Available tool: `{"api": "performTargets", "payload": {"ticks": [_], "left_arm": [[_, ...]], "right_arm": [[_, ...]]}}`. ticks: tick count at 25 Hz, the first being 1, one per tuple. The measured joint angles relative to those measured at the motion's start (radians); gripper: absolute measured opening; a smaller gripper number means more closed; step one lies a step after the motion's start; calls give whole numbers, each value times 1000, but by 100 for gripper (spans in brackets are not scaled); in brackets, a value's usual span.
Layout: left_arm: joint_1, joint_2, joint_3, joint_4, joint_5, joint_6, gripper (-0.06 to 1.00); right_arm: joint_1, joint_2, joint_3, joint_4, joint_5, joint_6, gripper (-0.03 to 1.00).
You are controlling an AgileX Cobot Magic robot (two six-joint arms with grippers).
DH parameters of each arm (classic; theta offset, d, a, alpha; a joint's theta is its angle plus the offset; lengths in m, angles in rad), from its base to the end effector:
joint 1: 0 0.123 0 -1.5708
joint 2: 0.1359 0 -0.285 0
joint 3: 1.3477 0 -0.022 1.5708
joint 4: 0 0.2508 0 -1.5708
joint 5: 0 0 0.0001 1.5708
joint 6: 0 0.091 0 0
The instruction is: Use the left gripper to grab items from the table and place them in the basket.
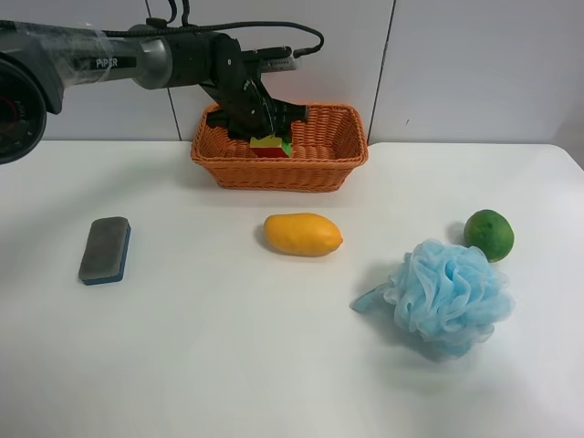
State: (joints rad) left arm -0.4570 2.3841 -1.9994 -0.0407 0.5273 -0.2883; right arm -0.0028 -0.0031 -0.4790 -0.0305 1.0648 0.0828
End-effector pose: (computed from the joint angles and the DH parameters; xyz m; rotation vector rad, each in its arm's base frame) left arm 0.4834 -0.2398 0.1696 0.1719 2.4251 -0.3851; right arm -0.0031 -0.0024 0.2711 0.0896 2.0640 0.0126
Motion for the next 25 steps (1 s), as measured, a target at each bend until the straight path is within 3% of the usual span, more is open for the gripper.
{"api": "performTargets", "payload": {"ticks": [3,6,8,13,25], "left_arm": [[0,0,0,0,-7,2,60],[0,0,0,3,-8,3,87],[0,-1,0,4,-1,3,95],[0,-57,0,17,84,5,99],[0,-386,-2,65,642,58,99]], "right_arm": [[0,0,0,0,0,0,99],[0,0,0,0,0,0,99],[0,0,0,0,0,0,99],[0,0,0,0,0,0,99],[0,0,0,0,0,0,99]]}}
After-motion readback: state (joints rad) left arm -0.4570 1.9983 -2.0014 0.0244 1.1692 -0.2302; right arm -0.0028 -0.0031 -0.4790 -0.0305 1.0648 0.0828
